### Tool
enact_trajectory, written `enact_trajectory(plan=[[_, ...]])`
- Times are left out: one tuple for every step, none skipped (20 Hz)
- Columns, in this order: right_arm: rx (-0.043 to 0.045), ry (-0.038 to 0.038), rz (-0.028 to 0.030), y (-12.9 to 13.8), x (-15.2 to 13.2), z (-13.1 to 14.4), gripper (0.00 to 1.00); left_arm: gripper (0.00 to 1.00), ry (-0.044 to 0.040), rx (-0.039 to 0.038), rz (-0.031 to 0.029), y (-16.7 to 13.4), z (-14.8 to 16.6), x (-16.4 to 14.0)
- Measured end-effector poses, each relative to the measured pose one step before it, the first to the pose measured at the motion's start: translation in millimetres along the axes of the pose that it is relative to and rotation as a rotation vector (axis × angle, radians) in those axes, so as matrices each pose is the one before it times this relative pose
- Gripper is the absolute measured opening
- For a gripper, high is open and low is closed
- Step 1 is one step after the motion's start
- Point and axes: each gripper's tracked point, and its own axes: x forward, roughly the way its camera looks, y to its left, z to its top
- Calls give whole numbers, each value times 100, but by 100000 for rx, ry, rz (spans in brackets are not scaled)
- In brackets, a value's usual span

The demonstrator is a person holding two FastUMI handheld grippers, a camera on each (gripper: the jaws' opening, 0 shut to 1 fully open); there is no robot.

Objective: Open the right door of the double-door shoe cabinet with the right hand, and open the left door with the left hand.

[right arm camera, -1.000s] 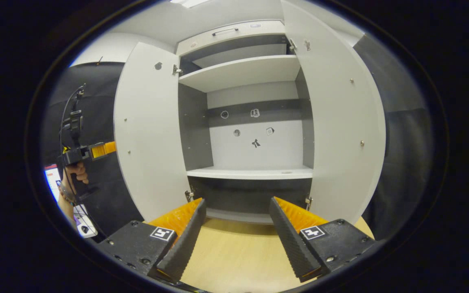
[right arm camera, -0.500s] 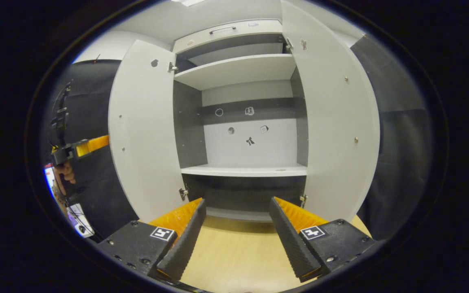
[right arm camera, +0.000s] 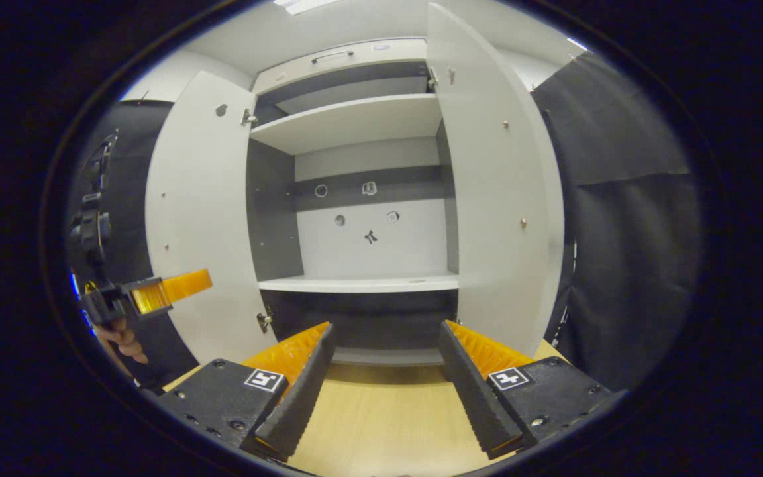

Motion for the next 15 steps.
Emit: enact_trajectory(plan=[[1236,-2042,-741,-232,-112,491,97,0,1561,-595,571,-368,-741,552],[553,-983,27,-152,-105,218,97,12,920,-153,-325,-403,-736,806],[96,-253,-41,-250,-40,17,93,0,111,-386,-149,-309,-200,268],[-259,-331,-615,-460,-26,-29,93,0,-702,-234,-142,-246,58,37],[-152,-263,-875,-403,128,12,93,0,-1821,-37,98,-129,336,-58],[183,38,-562,-244,139,-107,93,2,-2888,374,-1224,-417,597,-159],[522,293,-51,-188,159,-73,93,16,-3523,968,808,169,659,-208],[507,316,54,-80,184,-76,93,22,-2695,777,64,36,574,-19],[438,-58,-2,-113,158,36,93,45,-988,530,-1131,-216,254,-85],[392,-188,168,-27,179,58,93,37,259,525,-2630,-462,11,-99],[640,162,826,157,179,28,93,48,508,712,-1378,-377,-107,-40],[2134,964,1777,343,105,-143,97,73,-583,569,-202,8,141,-100],[2781,95,1721,403,38,91,97,89,-1141,64,970,66,129,-32],[1370,-926,925,214,80,263,97,91,-549,172,1217,127,-19,-24],[-82,-923,-144,-27,-2,173,97,92,-19,532,218,-38,-54,-34]])
